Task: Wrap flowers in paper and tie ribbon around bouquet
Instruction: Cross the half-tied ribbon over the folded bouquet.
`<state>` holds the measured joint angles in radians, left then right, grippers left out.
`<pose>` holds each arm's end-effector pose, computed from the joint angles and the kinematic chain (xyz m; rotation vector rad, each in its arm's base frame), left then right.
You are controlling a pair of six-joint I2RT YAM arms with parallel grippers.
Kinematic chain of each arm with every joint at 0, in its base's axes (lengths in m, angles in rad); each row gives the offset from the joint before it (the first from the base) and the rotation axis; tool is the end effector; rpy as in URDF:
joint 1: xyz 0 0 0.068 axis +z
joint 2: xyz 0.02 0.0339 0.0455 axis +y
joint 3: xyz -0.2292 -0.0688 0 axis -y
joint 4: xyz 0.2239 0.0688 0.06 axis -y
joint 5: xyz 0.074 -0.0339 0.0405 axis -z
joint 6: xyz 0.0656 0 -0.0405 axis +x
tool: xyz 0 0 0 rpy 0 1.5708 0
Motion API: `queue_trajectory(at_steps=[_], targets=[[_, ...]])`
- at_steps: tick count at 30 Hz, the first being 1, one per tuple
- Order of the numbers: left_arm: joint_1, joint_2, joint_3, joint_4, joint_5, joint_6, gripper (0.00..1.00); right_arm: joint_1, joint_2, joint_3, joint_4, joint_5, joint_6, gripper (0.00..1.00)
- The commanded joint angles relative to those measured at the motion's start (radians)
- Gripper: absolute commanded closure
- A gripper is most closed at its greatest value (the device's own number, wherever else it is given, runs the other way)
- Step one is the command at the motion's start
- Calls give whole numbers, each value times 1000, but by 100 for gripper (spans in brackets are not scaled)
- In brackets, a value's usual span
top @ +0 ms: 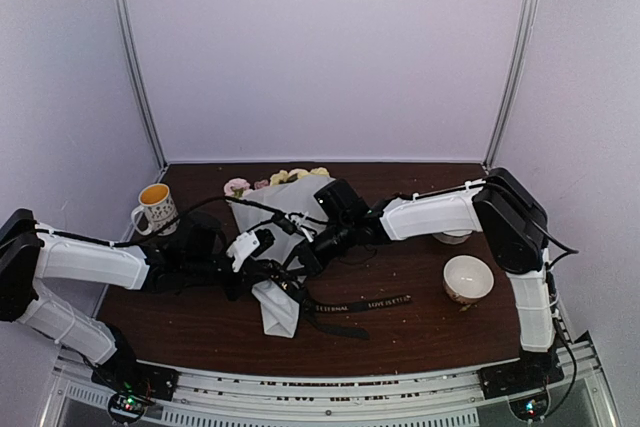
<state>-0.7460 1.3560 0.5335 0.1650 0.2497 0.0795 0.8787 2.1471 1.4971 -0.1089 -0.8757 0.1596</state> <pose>0.1919 -0.1995 0.1301 1.0422 2.0298 -0.6361 0.2443 0.3737 0.1381 -1.3155 2.1071 1.5092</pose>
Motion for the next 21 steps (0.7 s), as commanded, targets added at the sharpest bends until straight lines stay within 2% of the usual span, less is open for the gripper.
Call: queue_trajectory(at_steps=[1,5,9,15,21], targets=[[1,-17,19,58,29,2,100,-6,-10,26,-6,-21,-13,94],[2,-16,16,59,40,4,100,-11,-22,18,-4,-14,-23,81],[2,-5,13,54,30,-11,100,-16,-38,-11,51,-37,-18,75],[2,39,25,46,47,-34,100,-14,-22,-25,196,-91,55,77],[3,87,59,42,68,-41,100,-13,13,-8,256,-118,103,82]])
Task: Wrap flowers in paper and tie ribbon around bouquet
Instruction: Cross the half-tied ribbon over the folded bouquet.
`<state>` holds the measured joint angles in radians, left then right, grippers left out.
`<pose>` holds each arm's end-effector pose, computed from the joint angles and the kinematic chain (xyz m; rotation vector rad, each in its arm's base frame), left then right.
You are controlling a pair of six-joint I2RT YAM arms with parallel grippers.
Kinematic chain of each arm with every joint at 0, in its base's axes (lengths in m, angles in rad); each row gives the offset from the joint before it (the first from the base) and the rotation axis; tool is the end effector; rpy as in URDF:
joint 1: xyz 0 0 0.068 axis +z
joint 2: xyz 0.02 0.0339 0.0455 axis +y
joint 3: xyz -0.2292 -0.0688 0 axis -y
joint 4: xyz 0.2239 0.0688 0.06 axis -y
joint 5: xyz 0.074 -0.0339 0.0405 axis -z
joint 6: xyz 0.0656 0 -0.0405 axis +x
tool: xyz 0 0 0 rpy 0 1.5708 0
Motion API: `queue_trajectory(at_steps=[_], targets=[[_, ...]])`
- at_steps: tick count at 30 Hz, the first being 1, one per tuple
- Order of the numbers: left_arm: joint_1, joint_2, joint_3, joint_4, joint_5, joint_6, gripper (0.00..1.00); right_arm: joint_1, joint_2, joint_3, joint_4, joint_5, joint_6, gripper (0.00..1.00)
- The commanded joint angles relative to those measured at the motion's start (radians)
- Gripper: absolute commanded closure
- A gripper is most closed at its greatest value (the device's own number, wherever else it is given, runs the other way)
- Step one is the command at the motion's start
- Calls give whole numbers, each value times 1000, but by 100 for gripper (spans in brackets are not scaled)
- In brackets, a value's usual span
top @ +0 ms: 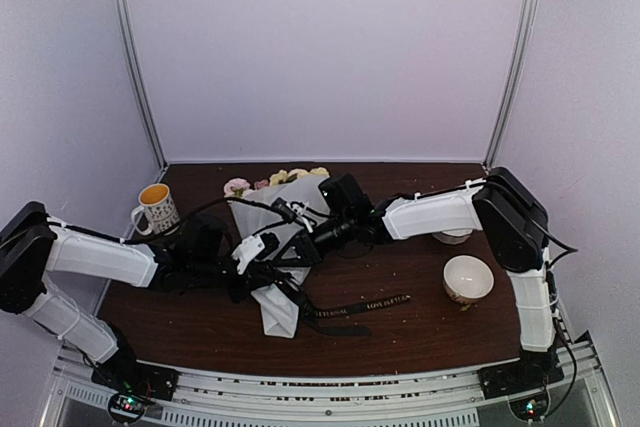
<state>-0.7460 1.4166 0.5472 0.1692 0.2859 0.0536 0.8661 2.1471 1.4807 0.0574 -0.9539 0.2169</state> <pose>0.1930 -0.2035 0.1194 1.0488 2.0821 -0.6820 0.2506 0.3773 0.1504 -1.3055 1.9585 1.6174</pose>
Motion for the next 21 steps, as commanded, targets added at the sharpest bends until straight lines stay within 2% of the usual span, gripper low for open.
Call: queue_trajectory(at_steps=[1,9,13,17,21], targets=[[3,32,49,39,33,-15,100,-1,12,6,95,-43,48,82],[4,50,63,32,32,-15,100,-12,3,7,9,15,11,82],[3,43,51,33,32,-15,100,-56,-40,-18,69,11,79,78],[2,45,52,31,32,-16,100,-68,-81,-12,-57,81,-46,74],[3,49,57,34,37,-15,100,-66,-47,8,-188,179,-123,74]])
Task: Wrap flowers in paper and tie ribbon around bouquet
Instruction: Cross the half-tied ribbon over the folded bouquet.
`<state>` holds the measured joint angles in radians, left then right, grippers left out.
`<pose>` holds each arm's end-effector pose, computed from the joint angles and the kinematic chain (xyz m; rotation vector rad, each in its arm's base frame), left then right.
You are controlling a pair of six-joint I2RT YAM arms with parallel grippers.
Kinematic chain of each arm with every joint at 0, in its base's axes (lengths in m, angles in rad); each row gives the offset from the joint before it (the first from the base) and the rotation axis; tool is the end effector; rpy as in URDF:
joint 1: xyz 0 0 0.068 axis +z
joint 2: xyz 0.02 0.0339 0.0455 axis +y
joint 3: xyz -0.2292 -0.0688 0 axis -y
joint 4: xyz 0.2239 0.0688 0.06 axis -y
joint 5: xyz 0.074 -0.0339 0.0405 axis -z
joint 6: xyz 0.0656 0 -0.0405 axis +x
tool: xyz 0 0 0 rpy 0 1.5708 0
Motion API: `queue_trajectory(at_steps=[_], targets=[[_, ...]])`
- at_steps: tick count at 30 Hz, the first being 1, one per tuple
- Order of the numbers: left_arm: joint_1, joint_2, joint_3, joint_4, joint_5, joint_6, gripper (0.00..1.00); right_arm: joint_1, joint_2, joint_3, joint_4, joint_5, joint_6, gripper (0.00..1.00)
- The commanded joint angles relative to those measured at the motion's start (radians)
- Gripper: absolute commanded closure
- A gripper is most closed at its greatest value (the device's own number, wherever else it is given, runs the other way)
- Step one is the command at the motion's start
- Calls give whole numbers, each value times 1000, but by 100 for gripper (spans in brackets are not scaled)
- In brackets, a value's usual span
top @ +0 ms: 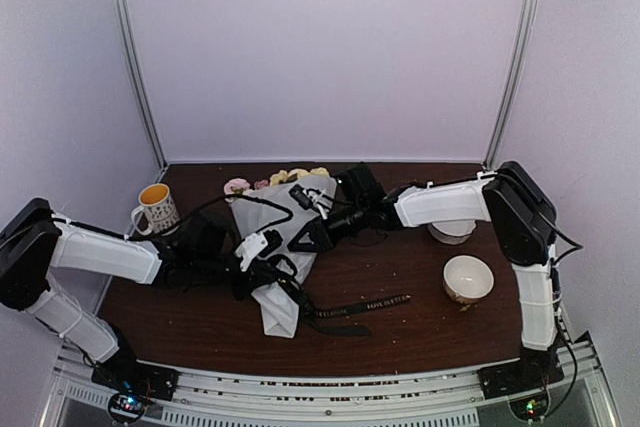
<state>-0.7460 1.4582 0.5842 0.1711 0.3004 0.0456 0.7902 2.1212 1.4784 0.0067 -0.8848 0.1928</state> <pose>0.1985 -0.2099 0.1197 1.0494 2.0874 -0.7018 0.2792 0.3540 0.1540 -1.1927 2.0201 1.4963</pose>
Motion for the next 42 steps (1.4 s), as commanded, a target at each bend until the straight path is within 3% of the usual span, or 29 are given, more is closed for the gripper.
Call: queue_trajectory(at_steps=[1,7,12,24,42], targets=[[3,8,21,33,26,-9,100,14,-16,7,-148,146,-110,74],[3,18,27,29,35,-9,100,27,-1,3,-149,181,-130,78],[4,21,30,26,36,-10,100,43,58,59,-161,40,-140,78],[3,14,23,26,34,-9,100,43,117,46,125,-180,22,75],[10,-5,0,49,41,-8,100,59,140,16,342,-217,102,75]])
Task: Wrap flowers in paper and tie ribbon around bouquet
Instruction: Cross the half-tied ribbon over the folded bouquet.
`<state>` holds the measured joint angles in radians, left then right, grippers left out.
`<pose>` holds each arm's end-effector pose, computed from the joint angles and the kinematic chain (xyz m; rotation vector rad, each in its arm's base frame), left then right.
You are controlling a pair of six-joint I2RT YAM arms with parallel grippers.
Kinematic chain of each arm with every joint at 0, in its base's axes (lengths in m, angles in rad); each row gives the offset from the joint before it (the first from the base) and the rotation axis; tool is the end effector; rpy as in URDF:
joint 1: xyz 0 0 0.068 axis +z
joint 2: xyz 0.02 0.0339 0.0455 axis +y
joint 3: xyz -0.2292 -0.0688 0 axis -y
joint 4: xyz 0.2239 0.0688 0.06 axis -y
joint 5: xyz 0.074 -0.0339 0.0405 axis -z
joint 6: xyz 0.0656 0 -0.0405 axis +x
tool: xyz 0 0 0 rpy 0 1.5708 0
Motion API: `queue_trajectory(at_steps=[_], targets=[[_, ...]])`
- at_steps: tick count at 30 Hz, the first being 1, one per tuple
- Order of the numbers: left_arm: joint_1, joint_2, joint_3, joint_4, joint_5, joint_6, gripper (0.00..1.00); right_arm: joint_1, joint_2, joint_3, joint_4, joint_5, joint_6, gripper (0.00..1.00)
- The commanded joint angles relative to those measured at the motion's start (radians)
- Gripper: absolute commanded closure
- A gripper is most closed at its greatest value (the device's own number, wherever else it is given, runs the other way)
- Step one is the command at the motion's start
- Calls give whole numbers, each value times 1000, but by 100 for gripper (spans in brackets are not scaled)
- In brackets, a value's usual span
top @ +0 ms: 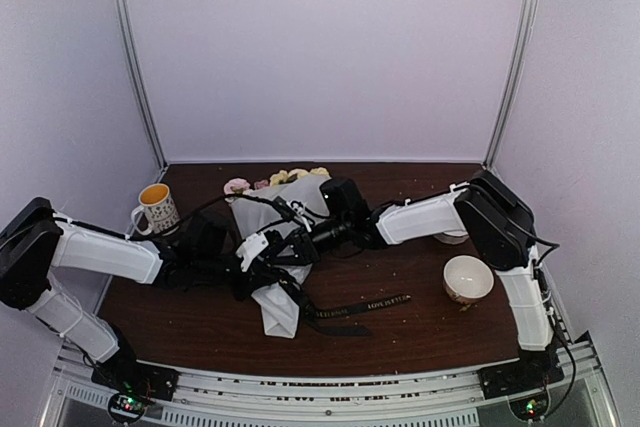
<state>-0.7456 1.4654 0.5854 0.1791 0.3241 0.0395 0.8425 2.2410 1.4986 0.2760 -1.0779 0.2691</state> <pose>0.1981 -0.2113 0.1193 1.0549 2.0851 -0.7317 0.2642 0.3831 0.1387 -1.3341 1.7929 1.7470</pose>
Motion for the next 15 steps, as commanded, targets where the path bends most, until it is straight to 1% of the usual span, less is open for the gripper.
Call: queue_trajectory(at_steps=[1,4,6,8,9,11,13,15], targets=[[13,-12,0,37,18,-6,100,7,19,-3,71,-22,26,76],[18,-13,8,15,25,-12,100,2,12,-2,60,-2,40,76],[18,-16,9,-6,33,-18,100,-12,1,-6,77,0,87,76],[18,-14,14,-32,32,-37,100,-27,-36,-31,84,35,107,75],[18,-9,19,-46,39,-47,100,-31,-68,-52,70,62,81,74],[18,1,21,-51,62,-68,100,-31,-134,-100,19,129,-6,68],[18,8,14,-44,66,-83,100,-31,-169,-136,-3,153,-42,63],[18,11,10,-38,65,-91,100,-30,-173,-135,-58,155,-63,61]])
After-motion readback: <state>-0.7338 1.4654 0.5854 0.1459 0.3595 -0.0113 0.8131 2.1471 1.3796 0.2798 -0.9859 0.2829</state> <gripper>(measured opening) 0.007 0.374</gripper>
